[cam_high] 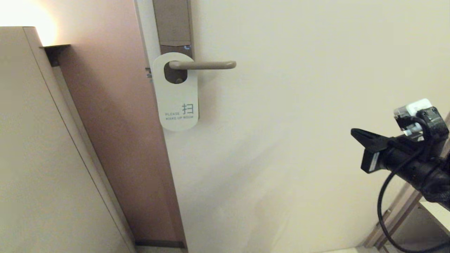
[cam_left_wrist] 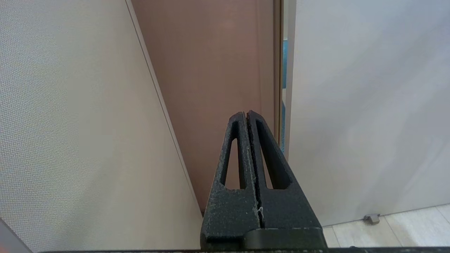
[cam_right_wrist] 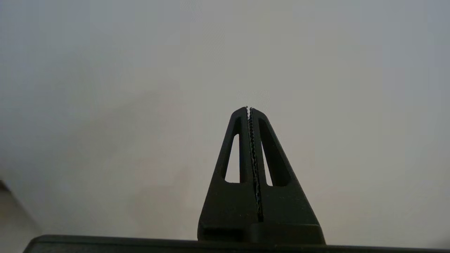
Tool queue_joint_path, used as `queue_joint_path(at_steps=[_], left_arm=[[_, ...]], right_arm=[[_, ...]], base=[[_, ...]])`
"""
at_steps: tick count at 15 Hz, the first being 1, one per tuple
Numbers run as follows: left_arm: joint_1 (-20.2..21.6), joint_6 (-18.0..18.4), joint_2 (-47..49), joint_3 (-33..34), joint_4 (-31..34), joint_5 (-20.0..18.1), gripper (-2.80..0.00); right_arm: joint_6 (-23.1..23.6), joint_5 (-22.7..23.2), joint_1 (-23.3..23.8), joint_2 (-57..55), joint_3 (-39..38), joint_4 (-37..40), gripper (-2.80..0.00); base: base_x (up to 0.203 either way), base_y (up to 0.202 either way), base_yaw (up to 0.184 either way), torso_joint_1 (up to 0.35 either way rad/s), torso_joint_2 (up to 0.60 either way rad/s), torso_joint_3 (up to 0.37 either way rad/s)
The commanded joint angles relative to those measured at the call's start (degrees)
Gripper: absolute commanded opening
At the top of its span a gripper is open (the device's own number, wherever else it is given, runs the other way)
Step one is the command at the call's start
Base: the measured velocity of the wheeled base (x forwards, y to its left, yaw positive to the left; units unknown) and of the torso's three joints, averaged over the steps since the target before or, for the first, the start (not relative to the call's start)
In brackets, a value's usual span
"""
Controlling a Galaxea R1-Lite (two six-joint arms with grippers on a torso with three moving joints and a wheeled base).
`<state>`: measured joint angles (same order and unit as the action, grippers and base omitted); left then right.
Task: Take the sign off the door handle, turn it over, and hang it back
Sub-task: Take down the sign
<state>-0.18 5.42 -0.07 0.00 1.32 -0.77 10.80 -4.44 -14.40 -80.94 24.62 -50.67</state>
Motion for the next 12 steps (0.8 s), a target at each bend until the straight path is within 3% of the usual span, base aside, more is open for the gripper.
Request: queue_joint_path(at_steps=[1, 7, 12], left_arm=[[0.01, 0.02, 0.07, 0.0, 0.0, -0.02, -2.8], [0.01, 0.02, 0.07, 0.0, 0.0, -0.02, -2.8], [0.01, 0.02, 0.07, 0.0, 0.0, -0.02, -2.8]], right_arm=[[-0.08, -0.14, 1.48, 9.01, -5.1, 1.47, -2.8], [-1.71, -0.67, 5.46, 31.4, -22.09, 7.96, -2.8], [-6.69, -0.56, 9.88, 46.37, -24.52, 25.29, -2.8]], base=[[0.0, 0.0, 0.0, 0.0, 0.0, 0.0], [0.0, 0.0, 0.0, 0.0, 0.0, 0.0], [0.0, 0.0, 0.0, 0.0, 0.0, 0.0]])
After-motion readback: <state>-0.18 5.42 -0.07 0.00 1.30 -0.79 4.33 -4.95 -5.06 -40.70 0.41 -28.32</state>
